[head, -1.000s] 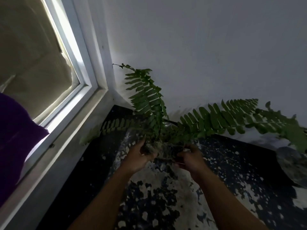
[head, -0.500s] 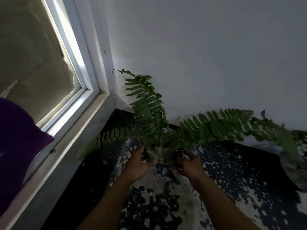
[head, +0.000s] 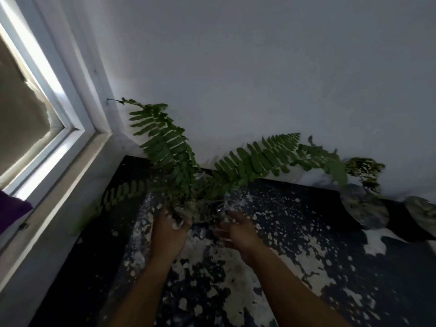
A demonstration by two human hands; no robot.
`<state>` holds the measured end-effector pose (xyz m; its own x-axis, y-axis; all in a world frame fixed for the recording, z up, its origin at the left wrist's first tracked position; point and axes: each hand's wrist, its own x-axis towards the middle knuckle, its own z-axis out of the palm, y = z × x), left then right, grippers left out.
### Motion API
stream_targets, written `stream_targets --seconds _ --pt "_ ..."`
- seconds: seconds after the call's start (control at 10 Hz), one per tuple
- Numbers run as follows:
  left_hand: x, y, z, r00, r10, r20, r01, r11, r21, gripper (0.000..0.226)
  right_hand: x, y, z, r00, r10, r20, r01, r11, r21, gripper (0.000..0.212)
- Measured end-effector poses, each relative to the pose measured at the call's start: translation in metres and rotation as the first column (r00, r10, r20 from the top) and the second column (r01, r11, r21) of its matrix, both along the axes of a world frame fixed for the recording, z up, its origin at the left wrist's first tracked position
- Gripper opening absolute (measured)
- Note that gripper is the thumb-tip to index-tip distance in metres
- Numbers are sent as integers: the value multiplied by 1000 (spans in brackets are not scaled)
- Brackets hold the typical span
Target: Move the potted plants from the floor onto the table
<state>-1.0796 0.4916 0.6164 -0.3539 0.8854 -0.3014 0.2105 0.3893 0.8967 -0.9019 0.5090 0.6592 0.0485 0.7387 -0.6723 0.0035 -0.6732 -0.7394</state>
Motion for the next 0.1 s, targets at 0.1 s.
stream_targets --seconds 0.1 --pt "20 -19 7 992 97 -78 -99 995 -18 82 20 -17 1 1000 -28 11 28 1000 -2 43"
